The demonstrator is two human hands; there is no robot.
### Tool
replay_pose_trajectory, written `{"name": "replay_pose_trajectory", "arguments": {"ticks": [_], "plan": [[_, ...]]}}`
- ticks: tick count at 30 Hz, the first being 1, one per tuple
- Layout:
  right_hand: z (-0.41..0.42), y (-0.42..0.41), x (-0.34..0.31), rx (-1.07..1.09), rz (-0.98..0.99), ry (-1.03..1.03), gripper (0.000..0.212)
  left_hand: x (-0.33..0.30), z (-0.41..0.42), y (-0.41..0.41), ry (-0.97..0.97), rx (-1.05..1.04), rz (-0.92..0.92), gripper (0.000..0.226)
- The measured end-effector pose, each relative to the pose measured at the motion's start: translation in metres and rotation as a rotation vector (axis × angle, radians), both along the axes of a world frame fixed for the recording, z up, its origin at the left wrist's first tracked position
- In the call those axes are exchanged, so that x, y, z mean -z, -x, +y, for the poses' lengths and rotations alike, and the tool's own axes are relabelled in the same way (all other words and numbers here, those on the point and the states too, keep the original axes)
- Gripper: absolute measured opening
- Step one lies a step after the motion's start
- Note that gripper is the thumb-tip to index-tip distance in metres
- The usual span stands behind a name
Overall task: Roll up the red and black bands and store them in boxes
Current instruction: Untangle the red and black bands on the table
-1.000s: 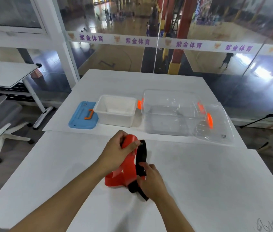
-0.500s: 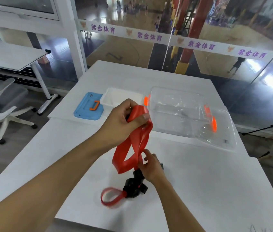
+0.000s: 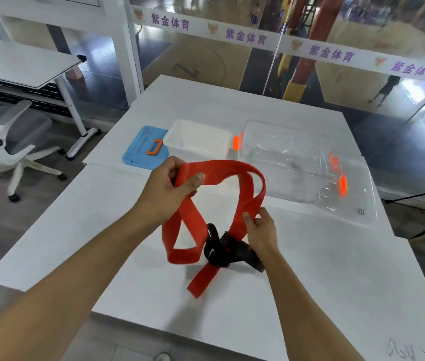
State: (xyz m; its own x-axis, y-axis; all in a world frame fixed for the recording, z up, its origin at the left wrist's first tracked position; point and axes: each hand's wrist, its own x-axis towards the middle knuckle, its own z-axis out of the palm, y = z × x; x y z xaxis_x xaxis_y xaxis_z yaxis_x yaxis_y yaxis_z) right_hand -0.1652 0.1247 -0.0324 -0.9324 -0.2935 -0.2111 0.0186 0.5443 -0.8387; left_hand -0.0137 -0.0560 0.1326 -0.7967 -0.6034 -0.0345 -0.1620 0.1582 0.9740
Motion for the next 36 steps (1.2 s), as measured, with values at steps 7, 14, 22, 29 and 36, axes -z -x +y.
{"name": "replay_pose_trajectory", "arguments": {"ticks": [7, 14, 22, 29, 36], "plan": [[0.005, -0.006, -0.054, -0.061, 0.141, 0.159, 0.007, 0.052, -0.004, -0.009, 0.096, -0.139, -0.291, 0.035], [-0.002, -0.021, -0.104, -0.175, 0.098, 0.149, 0.010, 0.077, 0.002, -0.011, 0.104, 0.094, -0.256, 0.054], [-0.004, -0.031, -0.120, -0.319, 0.106, 0.111, 0.018, 0.086, 0.037, 0.008, 0.155, 0.366, -0.277, 0.058], [-0.006, -0.032, -0.116, -0.253, 0.059, 0.223, 0.034, 0.089, 0.041, 0.020, 0.186, 0.235, -0.291, 0.043], [0.013, -0.030, -0.055, -0.288, 0.002, -0.296, 0.036, 0.077, 0.031, 0.015, 0.105, 0.284, -0.236, 0.011]]}}
